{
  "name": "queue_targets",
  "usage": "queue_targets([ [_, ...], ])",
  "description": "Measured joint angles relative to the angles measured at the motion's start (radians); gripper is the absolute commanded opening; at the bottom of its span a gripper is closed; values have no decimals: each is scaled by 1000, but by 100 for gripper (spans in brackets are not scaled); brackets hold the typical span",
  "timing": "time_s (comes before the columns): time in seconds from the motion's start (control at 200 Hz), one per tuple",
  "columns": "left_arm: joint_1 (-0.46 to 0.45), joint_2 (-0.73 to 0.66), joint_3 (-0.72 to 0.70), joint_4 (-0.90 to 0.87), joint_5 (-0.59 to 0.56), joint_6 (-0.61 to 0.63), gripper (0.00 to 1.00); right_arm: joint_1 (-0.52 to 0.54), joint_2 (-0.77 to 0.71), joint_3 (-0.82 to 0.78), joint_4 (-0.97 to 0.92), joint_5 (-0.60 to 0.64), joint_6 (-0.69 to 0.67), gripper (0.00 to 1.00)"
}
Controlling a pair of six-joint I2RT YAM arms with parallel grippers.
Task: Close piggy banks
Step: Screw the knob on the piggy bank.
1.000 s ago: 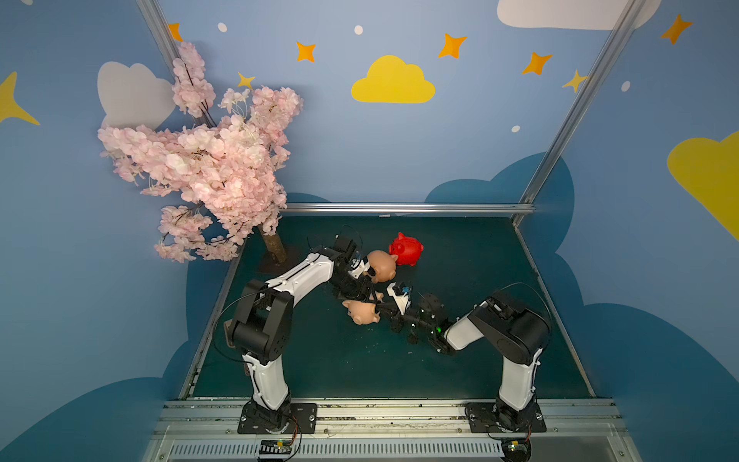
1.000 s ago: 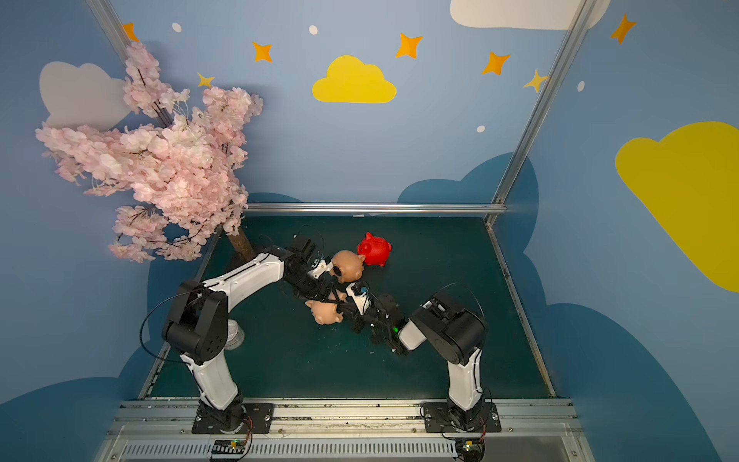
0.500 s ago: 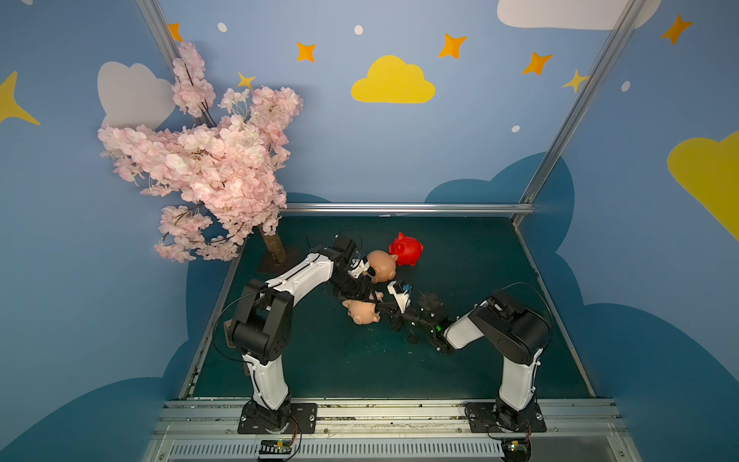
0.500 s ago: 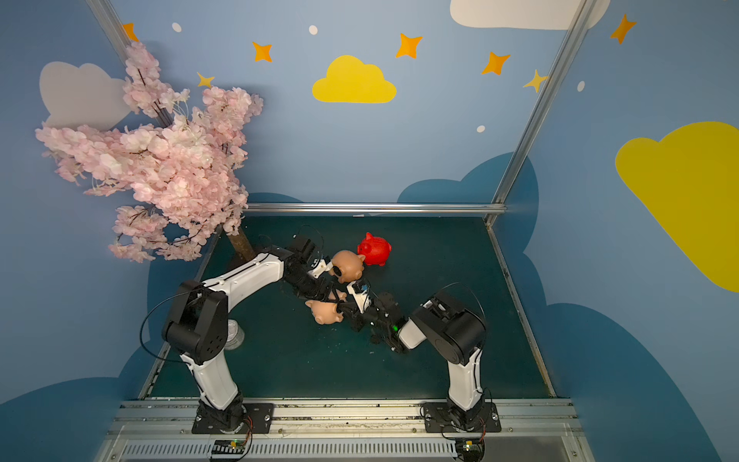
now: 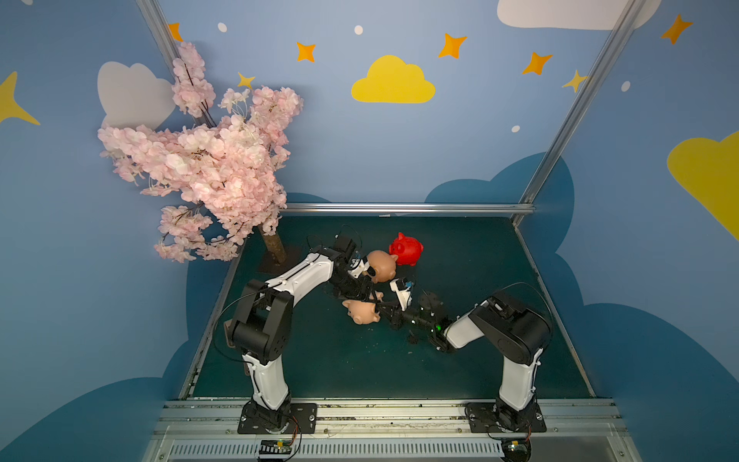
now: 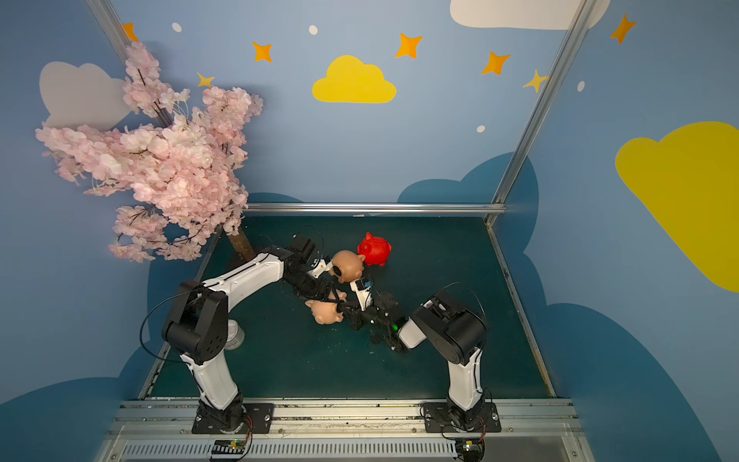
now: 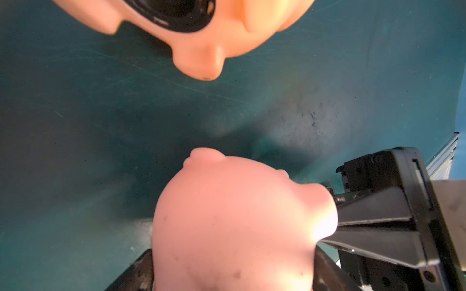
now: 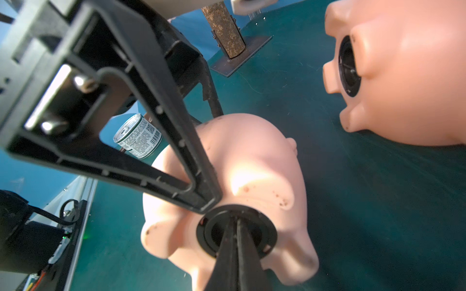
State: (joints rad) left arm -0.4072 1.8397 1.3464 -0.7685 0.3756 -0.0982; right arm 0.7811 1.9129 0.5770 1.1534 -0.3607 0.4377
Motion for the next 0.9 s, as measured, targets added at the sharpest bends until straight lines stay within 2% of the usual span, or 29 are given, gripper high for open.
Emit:
queue_targets([
  [0.37,1,0,0,1,1,0,75,-7,-14,14,-51,-18,166,0],
  [0.901,2,0,0,3,2,-1,74,-24,-16,30,-84,-51,304,0],
])
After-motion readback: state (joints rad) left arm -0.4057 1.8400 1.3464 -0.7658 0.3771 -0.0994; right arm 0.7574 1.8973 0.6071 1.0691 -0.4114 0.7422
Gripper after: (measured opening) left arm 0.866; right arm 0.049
